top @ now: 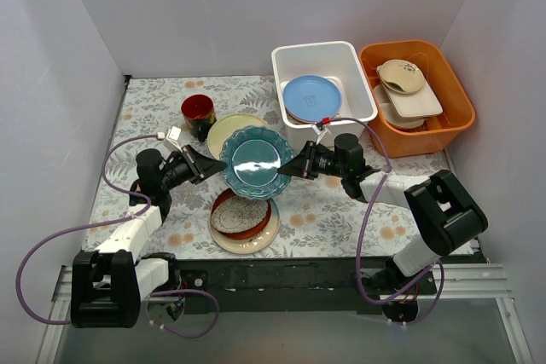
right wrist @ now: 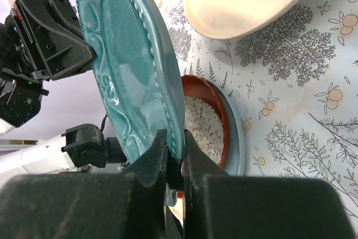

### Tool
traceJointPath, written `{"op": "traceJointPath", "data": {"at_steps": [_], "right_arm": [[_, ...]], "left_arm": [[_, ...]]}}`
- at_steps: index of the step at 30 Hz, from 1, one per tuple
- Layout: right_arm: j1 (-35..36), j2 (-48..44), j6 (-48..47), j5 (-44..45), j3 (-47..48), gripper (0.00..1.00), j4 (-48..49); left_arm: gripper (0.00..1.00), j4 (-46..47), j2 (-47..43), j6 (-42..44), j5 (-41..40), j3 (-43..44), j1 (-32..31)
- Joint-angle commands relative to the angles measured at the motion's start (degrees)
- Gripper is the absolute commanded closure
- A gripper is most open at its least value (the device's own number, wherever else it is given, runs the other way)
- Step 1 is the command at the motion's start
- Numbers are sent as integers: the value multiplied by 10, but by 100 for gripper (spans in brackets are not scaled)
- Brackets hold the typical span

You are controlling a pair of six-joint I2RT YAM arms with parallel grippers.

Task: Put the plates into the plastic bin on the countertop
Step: Place the plate in the plastic bin.

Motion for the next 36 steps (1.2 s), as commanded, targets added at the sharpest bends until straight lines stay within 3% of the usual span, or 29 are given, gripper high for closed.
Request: {"op": "traceJointPath", "data": {"at_steps": [1, 2, 5, 9, 13, 16, 36], "right_arm": [[15, -10, -53, 6, 9, 99, 22], [15, -11, -53, 6, 10, 99, 21], [15, -15, -53, 6, 10, 99, 19], [14, -22, -59, 6, 15, 99, 9], [14, -28, -63, 7, 20, 99, 2], [14, -34, -68, 10, 24, 99, -8], [7, -61, -90, 17, 67, 99, -65]], "left_arm": [[89, 20, -14, -20, 35, 23, -16], [81, 19, -13, -20, 34, 25, -16], [67, 18, -12, -16, 36, 26, -16], [22, 8, -10, -4, 43, 30, -16], [7, -2, -14, 6, 39, 31, -17], [2, -13, -12, 12, 33, 34, -17], [2, -31, -14, 27, 19, 32, -17]]}}
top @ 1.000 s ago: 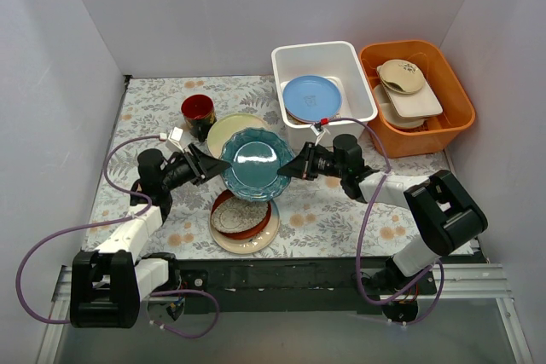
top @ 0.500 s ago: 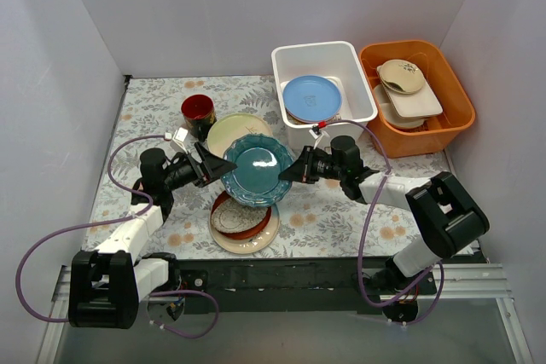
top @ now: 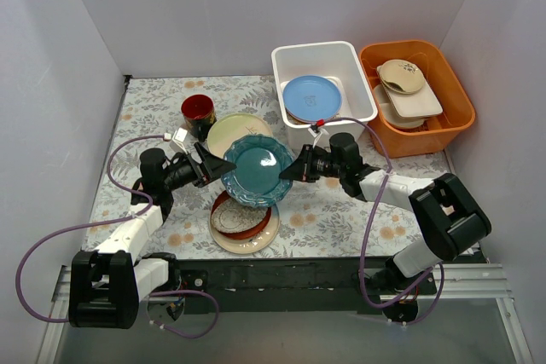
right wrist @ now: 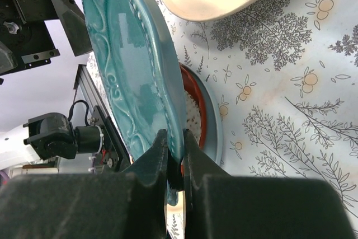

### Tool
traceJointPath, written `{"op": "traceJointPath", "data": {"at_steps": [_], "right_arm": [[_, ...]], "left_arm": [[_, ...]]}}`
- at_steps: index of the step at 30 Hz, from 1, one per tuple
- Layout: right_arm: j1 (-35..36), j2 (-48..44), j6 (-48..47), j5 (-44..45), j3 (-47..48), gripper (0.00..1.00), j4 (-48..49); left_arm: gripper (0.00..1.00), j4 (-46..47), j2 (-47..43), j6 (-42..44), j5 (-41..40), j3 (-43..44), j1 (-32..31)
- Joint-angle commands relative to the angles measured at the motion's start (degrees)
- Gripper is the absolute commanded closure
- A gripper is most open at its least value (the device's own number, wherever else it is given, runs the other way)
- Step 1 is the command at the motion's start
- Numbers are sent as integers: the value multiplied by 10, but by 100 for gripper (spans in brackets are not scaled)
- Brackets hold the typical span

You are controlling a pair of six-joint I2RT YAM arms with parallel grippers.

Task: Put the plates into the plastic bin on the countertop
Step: Place the plate in the plastic bin.

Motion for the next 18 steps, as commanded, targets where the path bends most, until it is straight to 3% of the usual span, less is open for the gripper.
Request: {"op": "traceJointPath", "data": {"at_steps": [1, 18], "right_arm": [[-6, -42, -11, -7, 56, 99, 41], [-54, -54, -17, -31, 124, 99, 7]], "left_arm": [[2, 10, -14, 9, 1, 23, -1], [2, 20, -9, 4, 16, 18, -2]]}}
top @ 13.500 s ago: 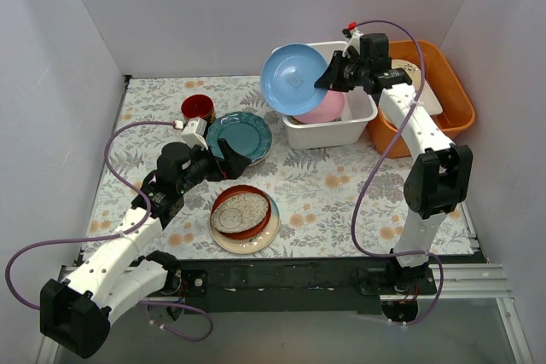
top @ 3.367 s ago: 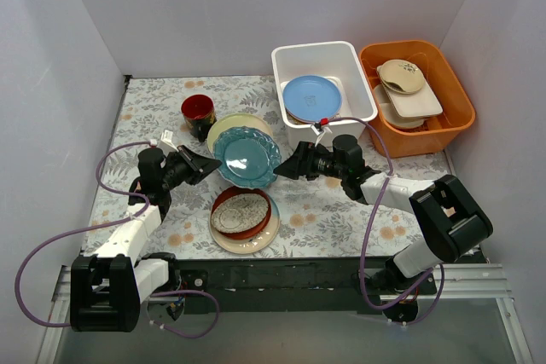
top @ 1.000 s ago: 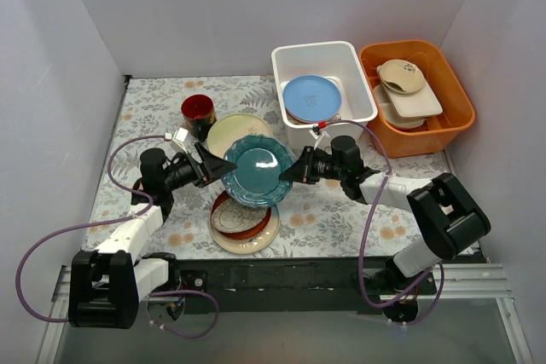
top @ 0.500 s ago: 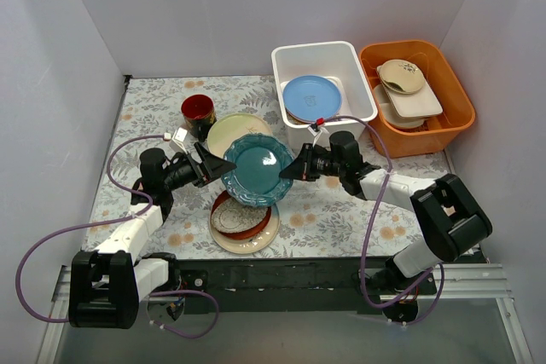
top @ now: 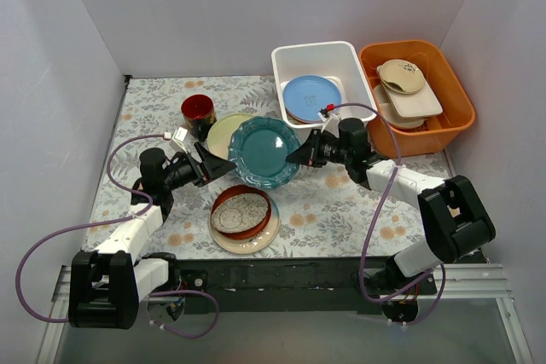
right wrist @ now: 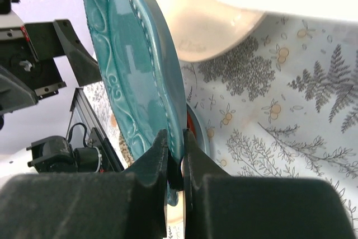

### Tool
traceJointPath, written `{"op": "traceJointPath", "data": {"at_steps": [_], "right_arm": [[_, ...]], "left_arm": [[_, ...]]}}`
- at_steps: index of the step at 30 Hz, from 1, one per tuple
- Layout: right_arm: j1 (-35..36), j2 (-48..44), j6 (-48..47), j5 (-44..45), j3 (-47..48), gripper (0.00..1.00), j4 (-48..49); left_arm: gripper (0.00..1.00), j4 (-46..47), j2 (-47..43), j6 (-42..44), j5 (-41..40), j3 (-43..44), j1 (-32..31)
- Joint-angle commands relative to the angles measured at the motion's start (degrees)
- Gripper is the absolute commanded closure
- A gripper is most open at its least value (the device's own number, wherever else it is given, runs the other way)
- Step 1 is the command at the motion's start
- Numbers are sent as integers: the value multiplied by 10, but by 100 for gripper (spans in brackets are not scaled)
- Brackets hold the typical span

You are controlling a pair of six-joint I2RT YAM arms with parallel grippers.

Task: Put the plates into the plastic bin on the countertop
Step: Place the plate in the plastic bin.

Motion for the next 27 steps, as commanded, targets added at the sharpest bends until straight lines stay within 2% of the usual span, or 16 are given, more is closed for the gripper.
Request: {"op": "traceJointPath", "data": {"at_steps": [1, 27], "right_arm": [[-13, -38, 10, -34, 68, 99, 78], [-107, 10, 33, -63, 192, 99, 50]], "left_arm": [[2, 13, -8, 3, 13, 17, -2], [2, 27, 1, 0, 18, 8, -7]]}}
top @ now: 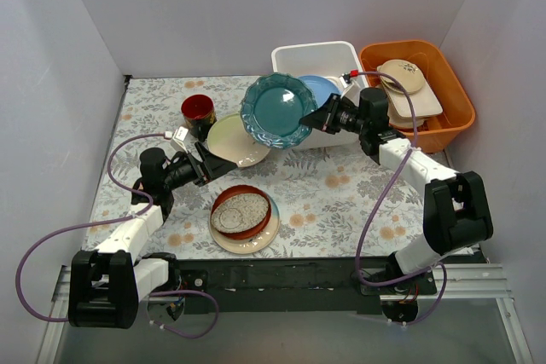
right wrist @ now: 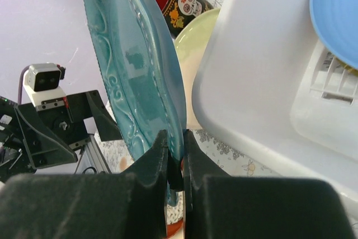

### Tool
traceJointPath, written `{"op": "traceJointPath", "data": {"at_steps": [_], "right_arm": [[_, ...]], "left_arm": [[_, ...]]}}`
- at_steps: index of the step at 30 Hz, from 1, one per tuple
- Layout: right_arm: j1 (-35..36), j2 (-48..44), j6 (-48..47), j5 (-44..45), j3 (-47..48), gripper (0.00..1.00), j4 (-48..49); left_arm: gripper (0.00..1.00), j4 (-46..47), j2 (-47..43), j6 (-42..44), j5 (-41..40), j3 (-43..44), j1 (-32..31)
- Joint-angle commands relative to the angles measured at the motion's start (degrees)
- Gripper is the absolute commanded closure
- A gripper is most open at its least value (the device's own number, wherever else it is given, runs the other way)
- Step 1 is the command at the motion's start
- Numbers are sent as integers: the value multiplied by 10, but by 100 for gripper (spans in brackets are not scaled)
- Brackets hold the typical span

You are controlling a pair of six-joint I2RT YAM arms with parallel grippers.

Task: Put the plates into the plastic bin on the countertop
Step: Place the plate in the plastic bin.

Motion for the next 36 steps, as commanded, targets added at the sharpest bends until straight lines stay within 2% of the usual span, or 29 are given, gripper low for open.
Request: {"op": "traceJointPath", "data": {"at_steps": [1, 36], "right_arm": [[-13, -1, 28, -35, 78, 99, 77], [-117, 124, 59, -47, 248, 99, 51]], "left_arm": [[2, 13, 0, 2, 12, 7, -3], [2, 29, 11, -1, 18, 1, -6]]}}
